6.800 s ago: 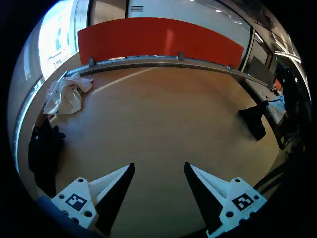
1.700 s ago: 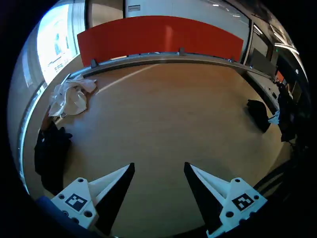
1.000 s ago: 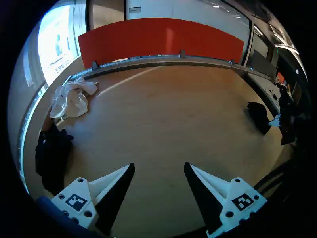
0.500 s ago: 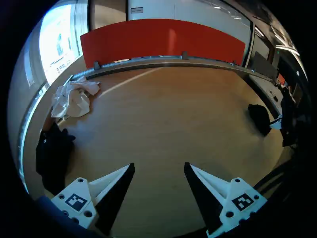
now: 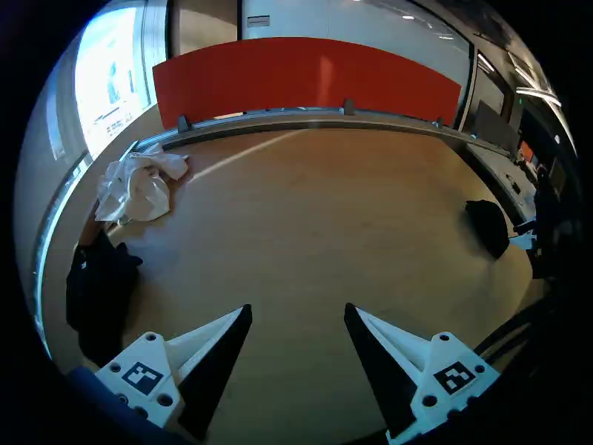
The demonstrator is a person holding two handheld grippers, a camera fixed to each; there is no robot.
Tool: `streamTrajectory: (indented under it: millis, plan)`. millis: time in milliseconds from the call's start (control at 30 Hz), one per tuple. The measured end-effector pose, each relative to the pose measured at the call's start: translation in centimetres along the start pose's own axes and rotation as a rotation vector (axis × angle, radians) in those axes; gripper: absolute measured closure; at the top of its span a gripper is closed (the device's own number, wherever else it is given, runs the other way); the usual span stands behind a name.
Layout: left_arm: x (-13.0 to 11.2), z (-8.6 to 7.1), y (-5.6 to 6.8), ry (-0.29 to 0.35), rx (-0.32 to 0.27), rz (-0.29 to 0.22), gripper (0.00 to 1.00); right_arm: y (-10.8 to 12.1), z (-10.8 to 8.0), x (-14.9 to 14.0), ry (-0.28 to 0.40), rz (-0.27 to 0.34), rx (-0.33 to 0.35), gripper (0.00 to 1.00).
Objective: Fold towel
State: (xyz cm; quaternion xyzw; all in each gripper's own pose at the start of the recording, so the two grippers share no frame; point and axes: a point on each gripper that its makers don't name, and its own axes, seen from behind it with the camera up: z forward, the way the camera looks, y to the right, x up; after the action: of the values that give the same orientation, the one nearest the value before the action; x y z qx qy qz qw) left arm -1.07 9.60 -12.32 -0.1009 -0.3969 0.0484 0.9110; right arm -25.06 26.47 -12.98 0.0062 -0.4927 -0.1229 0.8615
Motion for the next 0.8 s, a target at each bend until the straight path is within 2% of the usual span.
streamTrajectory:
  millis: [200, 333, 533, 800]
  plan:
    - [0.4, 0.4, -0.3, 0.013, -0.004, -0.007, 0.08, -0.1, -1.4, 1.5, 0.051, 0.016, -0.018, 0.0]
    - [0.7, 0.7, -0.6, 0.025, -0.004, -0.012, 0.08, -0.5, -2.6, 3.5, 0.118, 0.038, -0.026, 0.0]
    - [1.5, 1.0, -1.0, 0.053, -0.003, -0.026, 0.08, -1.2, -4.8, 7.3, 0.251, 0.079, -0.045, 0.0]
    - [3.4, 1.3, -1.9, 0.111, 0.007, -0.043, 0.08, -2.9, -7.8, 12.9, 0.458, 0.177, -0.026, 0.0]
